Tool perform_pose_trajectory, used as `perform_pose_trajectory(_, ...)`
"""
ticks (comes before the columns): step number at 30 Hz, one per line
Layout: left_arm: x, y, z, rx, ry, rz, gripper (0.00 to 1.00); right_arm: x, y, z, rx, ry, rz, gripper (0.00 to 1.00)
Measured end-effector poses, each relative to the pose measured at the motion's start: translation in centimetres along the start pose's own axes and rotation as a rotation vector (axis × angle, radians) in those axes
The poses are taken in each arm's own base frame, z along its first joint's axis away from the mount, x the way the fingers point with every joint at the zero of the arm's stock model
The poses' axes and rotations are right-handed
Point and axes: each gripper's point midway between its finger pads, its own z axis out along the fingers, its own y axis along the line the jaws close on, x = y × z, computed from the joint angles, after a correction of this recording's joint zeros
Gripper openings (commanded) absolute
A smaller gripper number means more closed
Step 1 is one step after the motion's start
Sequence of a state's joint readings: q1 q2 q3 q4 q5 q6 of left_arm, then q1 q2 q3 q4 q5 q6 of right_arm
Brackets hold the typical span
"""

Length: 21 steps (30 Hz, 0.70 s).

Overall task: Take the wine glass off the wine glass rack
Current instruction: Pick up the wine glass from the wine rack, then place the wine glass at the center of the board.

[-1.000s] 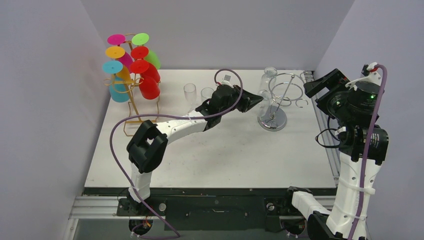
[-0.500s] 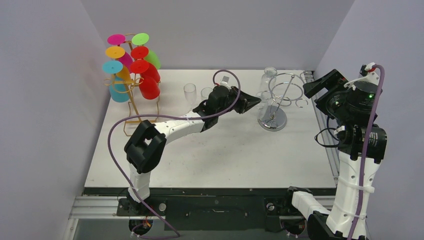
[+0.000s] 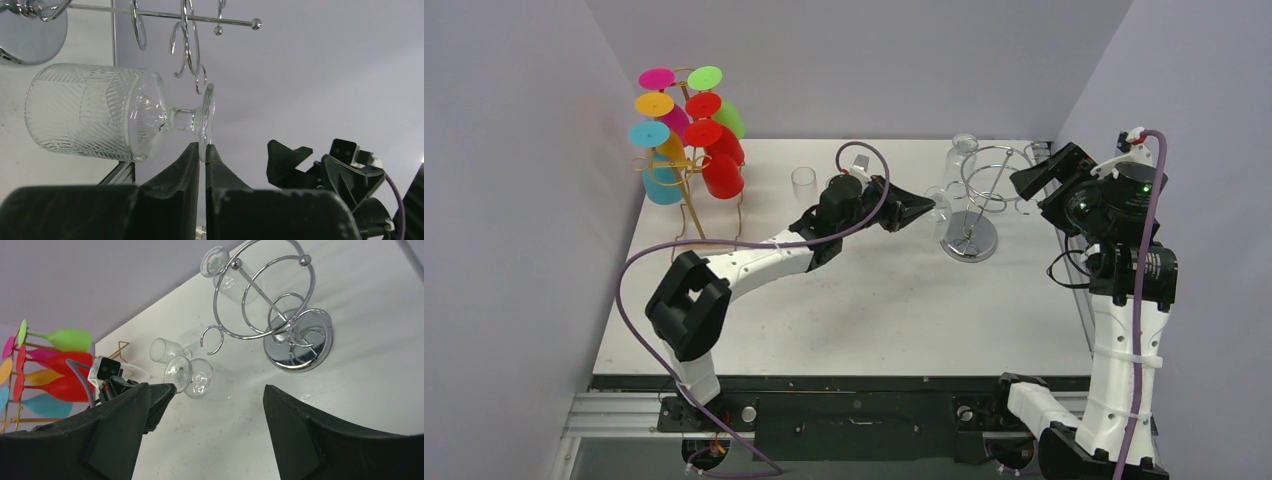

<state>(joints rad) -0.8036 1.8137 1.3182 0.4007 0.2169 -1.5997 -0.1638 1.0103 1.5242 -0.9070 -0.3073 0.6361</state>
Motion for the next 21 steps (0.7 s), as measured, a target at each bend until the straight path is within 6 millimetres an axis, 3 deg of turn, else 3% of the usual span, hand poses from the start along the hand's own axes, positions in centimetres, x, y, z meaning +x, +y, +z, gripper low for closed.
perform_pose_trajectory(4, -0.6, -1.4, -1.7, 0.023, -0.011, -0.021, 0.0, 1.2, 0.4, 1.0, -0.059, 0.041, 0.004, 0.82)
perform_pose_trajectory(8, -1.5, -4.1, -4.2, 0.078, -0.035, -0.048, 0.0, 2.3, 1.5, 1.9, -0.149, 0.06, 0.007, 0.88)
perform_pose_trajectory(14, -2.9, -9.9, -7.9, 0.226, -0.062, -0.104, 0.0, 5.4, 5.3, 2.7, -0.339, 0.096, 0.006, 0.92)
perform_pose_trajectory(21, -3.1, -15.2, -11.3, 0.374, -0.055, -0.157, 0.0, 6.2, 10.0, 2.5, -0.559, 0.049, 0.044, 0.96)
